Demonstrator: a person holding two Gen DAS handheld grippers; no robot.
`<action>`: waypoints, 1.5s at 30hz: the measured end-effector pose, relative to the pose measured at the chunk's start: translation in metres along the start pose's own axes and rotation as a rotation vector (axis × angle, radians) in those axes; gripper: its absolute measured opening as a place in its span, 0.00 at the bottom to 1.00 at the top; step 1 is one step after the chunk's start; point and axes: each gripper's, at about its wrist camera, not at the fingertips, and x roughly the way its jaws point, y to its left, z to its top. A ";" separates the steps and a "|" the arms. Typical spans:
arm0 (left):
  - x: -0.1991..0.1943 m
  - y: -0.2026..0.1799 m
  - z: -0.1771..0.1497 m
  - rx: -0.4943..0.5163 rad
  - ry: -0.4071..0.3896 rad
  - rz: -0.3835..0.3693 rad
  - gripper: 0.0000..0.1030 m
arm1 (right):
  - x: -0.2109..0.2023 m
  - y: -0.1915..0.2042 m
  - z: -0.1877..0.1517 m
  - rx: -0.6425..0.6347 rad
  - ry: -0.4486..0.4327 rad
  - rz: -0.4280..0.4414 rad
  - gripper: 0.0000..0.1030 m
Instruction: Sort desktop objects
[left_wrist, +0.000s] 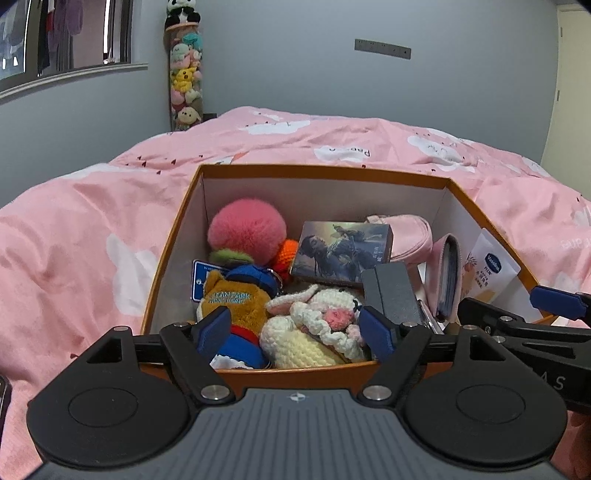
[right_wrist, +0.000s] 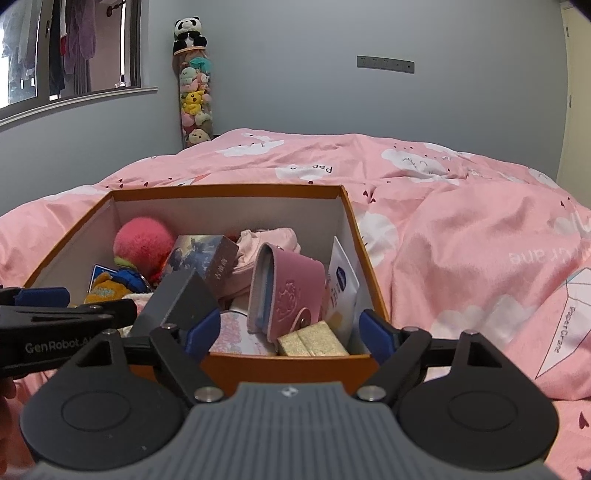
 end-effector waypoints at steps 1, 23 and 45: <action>0.001 0.001 -0.001 0.000 0.002 -0.001 0.88 | 0.001 0.000 -0.001 0.000 0.000 -0.001 0.84; 0.005 0.001 -0.003 -0.003 0.001 0.001 0.93 | 0.004 -0.003 -0.007 0.002 -0.007 -0.010 0.90; 0.006 0.001 -0.004 -0.003 0.009 -0.001 0.93 | 0.004 -0.002 -0.007 0.002 -0.006 -0.011 0.91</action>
